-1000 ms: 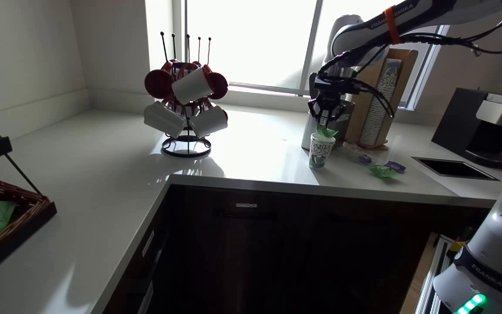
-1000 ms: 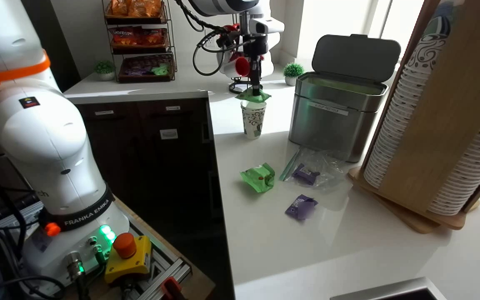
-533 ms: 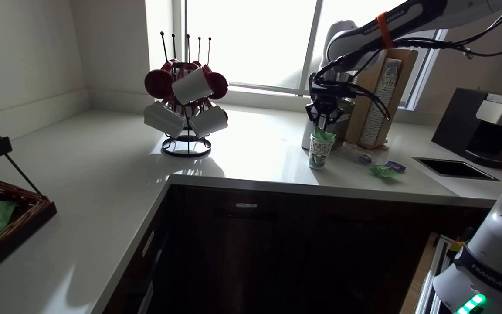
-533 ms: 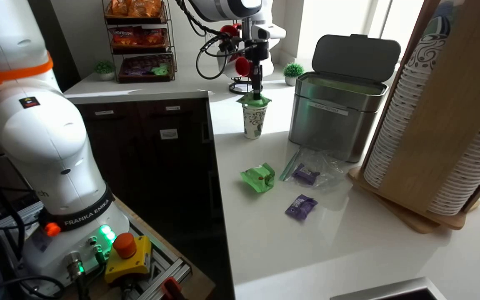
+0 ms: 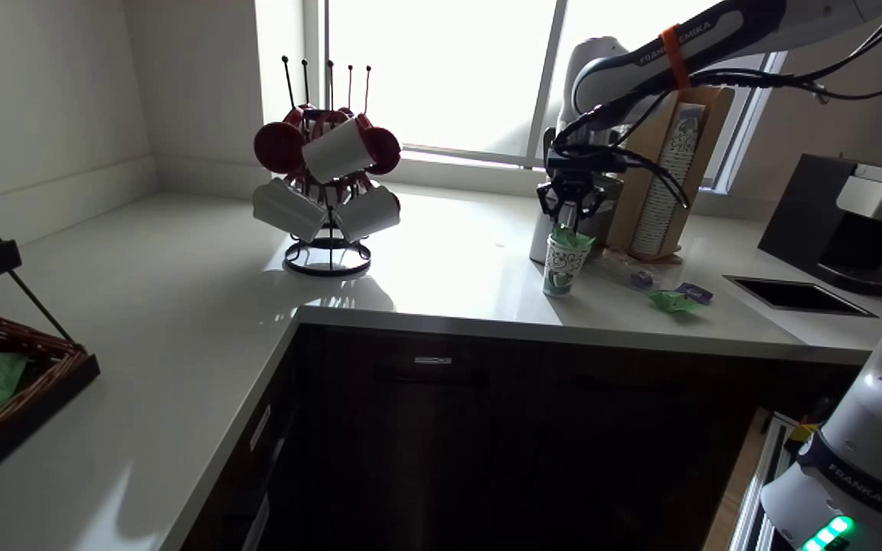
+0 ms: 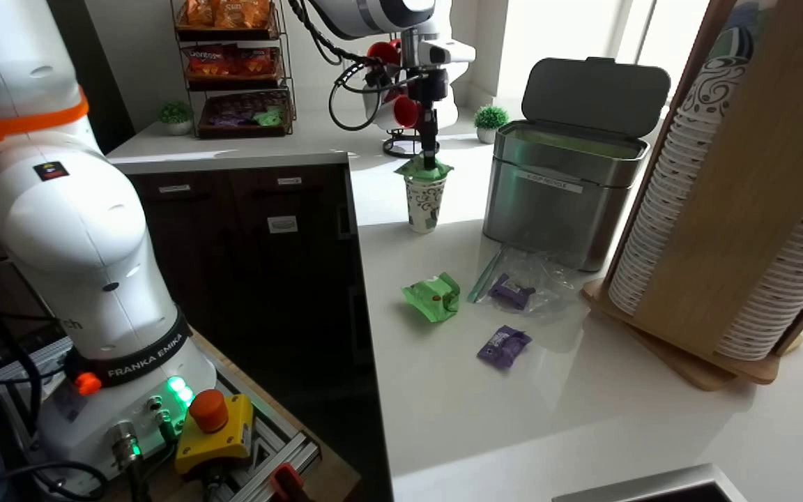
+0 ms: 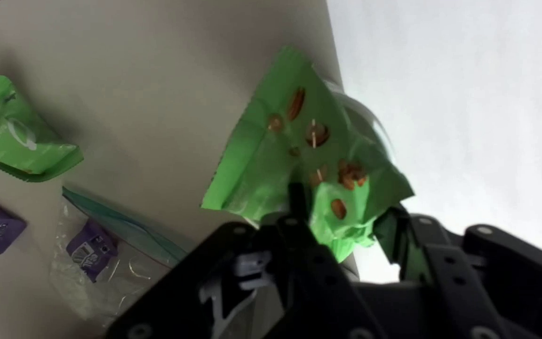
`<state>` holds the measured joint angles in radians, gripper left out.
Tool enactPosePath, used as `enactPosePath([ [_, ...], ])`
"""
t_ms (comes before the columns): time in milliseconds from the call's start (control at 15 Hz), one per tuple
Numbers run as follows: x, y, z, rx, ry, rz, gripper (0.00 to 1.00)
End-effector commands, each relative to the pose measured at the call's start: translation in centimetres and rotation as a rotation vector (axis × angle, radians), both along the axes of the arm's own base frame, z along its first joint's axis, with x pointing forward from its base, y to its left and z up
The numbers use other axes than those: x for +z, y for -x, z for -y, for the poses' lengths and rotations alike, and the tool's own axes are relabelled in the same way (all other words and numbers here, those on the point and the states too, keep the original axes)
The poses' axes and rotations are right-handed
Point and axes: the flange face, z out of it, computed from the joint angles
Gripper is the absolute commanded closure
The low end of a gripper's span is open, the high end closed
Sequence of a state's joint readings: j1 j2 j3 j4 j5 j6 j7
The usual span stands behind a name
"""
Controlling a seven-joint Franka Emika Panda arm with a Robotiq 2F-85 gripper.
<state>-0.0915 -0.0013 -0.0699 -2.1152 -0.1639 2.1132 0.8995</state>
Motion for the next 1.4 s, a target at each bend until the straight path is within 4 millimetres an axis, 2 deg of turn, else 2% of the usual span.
enactPosePath([
  [0, 0.6, 0.4, -0.1, 0.026, 0.015, -0.010, 0.28],
  [200, 1.5, 1.0, 0.1, 0.024, 0.015, 0.015, 0.05],
  [267, 1.9, 1.2, 0.3, 0.017, 0.017, 0.034, 0.01],
  [533, 3.6, 3.2, 1.8, 0.004, 0.011, 0.082, 0.00],
  [800, 4.2, 7.6, 4.8, -0.133, 0.013, 0.107, 0.00],
  [1067, 3.0, 12.6, 7.9, -0.313, 0.002, 0.082, 0.00],
  [1333, -0.2, 17.0, 9.6, -0.426, 0.010, 0.021, 0.00],
])
